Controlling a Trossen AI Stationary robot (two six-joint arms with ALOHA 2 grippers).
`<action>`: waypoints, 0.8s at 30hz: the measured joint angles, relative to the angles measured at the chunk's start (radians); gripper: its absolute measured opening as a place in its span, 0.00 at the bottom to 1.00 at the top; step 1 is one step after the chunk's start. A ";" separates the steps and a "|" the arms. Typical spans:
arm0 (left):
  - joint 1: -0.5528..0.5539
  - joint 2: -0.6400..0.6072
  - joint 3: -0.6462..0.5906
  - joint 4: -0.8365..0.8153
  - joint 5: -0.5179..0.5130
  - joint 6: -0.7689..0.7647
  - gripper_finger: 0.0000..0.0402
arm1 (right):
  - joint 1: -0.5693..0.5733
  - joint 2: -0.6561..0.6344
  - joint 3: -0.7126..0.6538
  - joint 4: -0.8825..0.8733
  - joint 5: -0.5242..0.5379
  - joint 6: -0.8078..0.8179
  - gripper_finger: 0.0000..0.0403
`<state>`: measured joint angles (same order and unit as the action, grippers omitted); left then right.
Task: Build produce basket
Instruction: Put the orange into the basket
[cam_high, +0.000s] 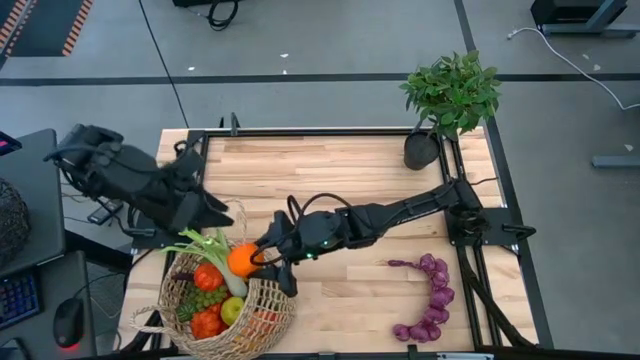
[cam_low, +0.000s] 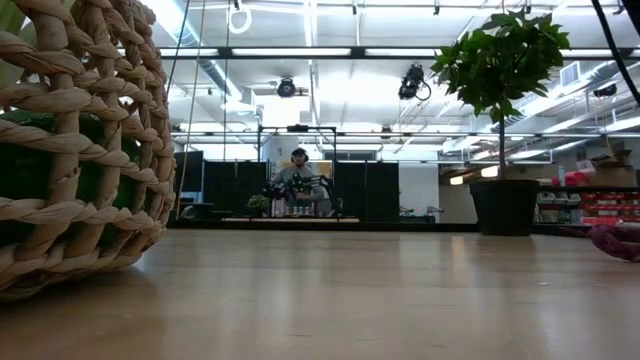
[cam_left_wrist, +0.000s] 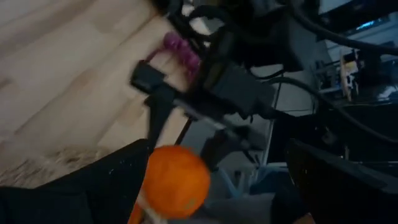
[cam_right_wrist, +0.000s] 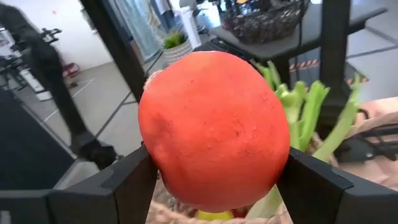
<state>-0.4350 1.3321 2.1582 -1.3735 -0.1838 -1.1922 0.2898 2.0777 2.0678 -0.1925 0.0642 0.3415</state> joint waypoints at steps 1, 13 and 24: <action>-0.013 0.013 0.000 0.020 -0.019 0.006 0.95 | -0.006 0.000 0.000 0.001 0.004 -0.001 0.73; -0.080 0.174 0.001 -0.034 0.076 0.119 0.95 | -0.059 0.003 -0.002 0.005 -0.010 0.024 0.73; -0.110 0.158 0.002 -0.155 0.019 0.003 0.95 | -0.066 0.006 -0.005 -0.003 -0.024 0.034 0.73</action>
<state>-0.5453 1.4899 2.1599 -1.5287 -0.1652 -1.1894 0.2241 2.0834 2.0628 -0.1957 0.0402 0.3756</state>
